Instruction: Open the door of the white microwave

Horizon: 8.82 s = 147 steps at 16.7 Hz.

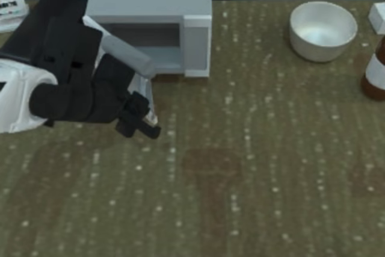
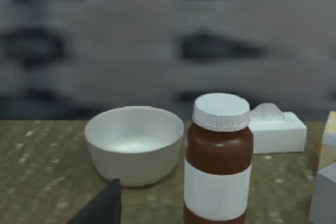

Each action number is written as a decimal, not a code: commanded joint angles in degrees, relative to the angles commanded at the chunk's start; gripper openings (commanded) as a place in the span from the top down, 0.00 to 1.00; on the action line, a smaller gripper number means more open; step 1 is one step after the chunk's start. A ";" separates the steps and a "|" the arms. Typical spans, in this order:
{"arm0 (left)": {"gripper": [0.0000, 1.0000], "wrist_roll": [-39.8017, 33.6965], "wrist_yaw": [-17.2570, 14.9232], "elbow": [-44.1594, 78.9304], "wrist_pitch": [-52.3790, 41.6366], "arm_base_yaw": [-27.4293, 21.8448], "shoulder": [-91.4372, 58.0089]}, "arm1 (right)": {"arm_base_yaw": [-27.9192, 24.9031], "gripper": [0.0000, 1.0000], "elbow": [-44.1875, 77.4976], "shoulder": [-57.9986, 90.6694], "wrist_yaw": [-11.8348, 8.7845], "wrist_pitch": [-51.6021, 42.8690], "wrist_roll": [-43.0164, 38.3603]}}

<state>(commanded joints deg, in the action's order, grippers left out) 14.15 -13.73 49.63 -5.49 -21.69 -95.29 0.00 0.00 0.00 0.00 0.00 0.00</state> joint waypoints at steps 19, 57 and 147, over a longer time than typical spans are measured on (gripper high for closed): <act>1.00 2.29 -2.04 -0.32 -0.72 1.01 0.48 | 0.00 0.00 0.00 0.00 0.00 0.00 0.00; 1.00 9.18 -6.77 -0.96 -3.14 4.33 1.35 | 0.00 0.00 0.00 0.00 0.00 0.00 0.00; 1.00 18.72 -12.77 -0.50 -7.65 8.64 1.55 | 0.00 0.00 0.00 0.00 0.00 0.00 0.00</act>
<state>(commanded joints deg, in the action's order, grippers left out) 32.87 -26.50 49.13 -13.14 -13.05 -93.74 0.00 0.00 0.00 0.00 0.00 0.00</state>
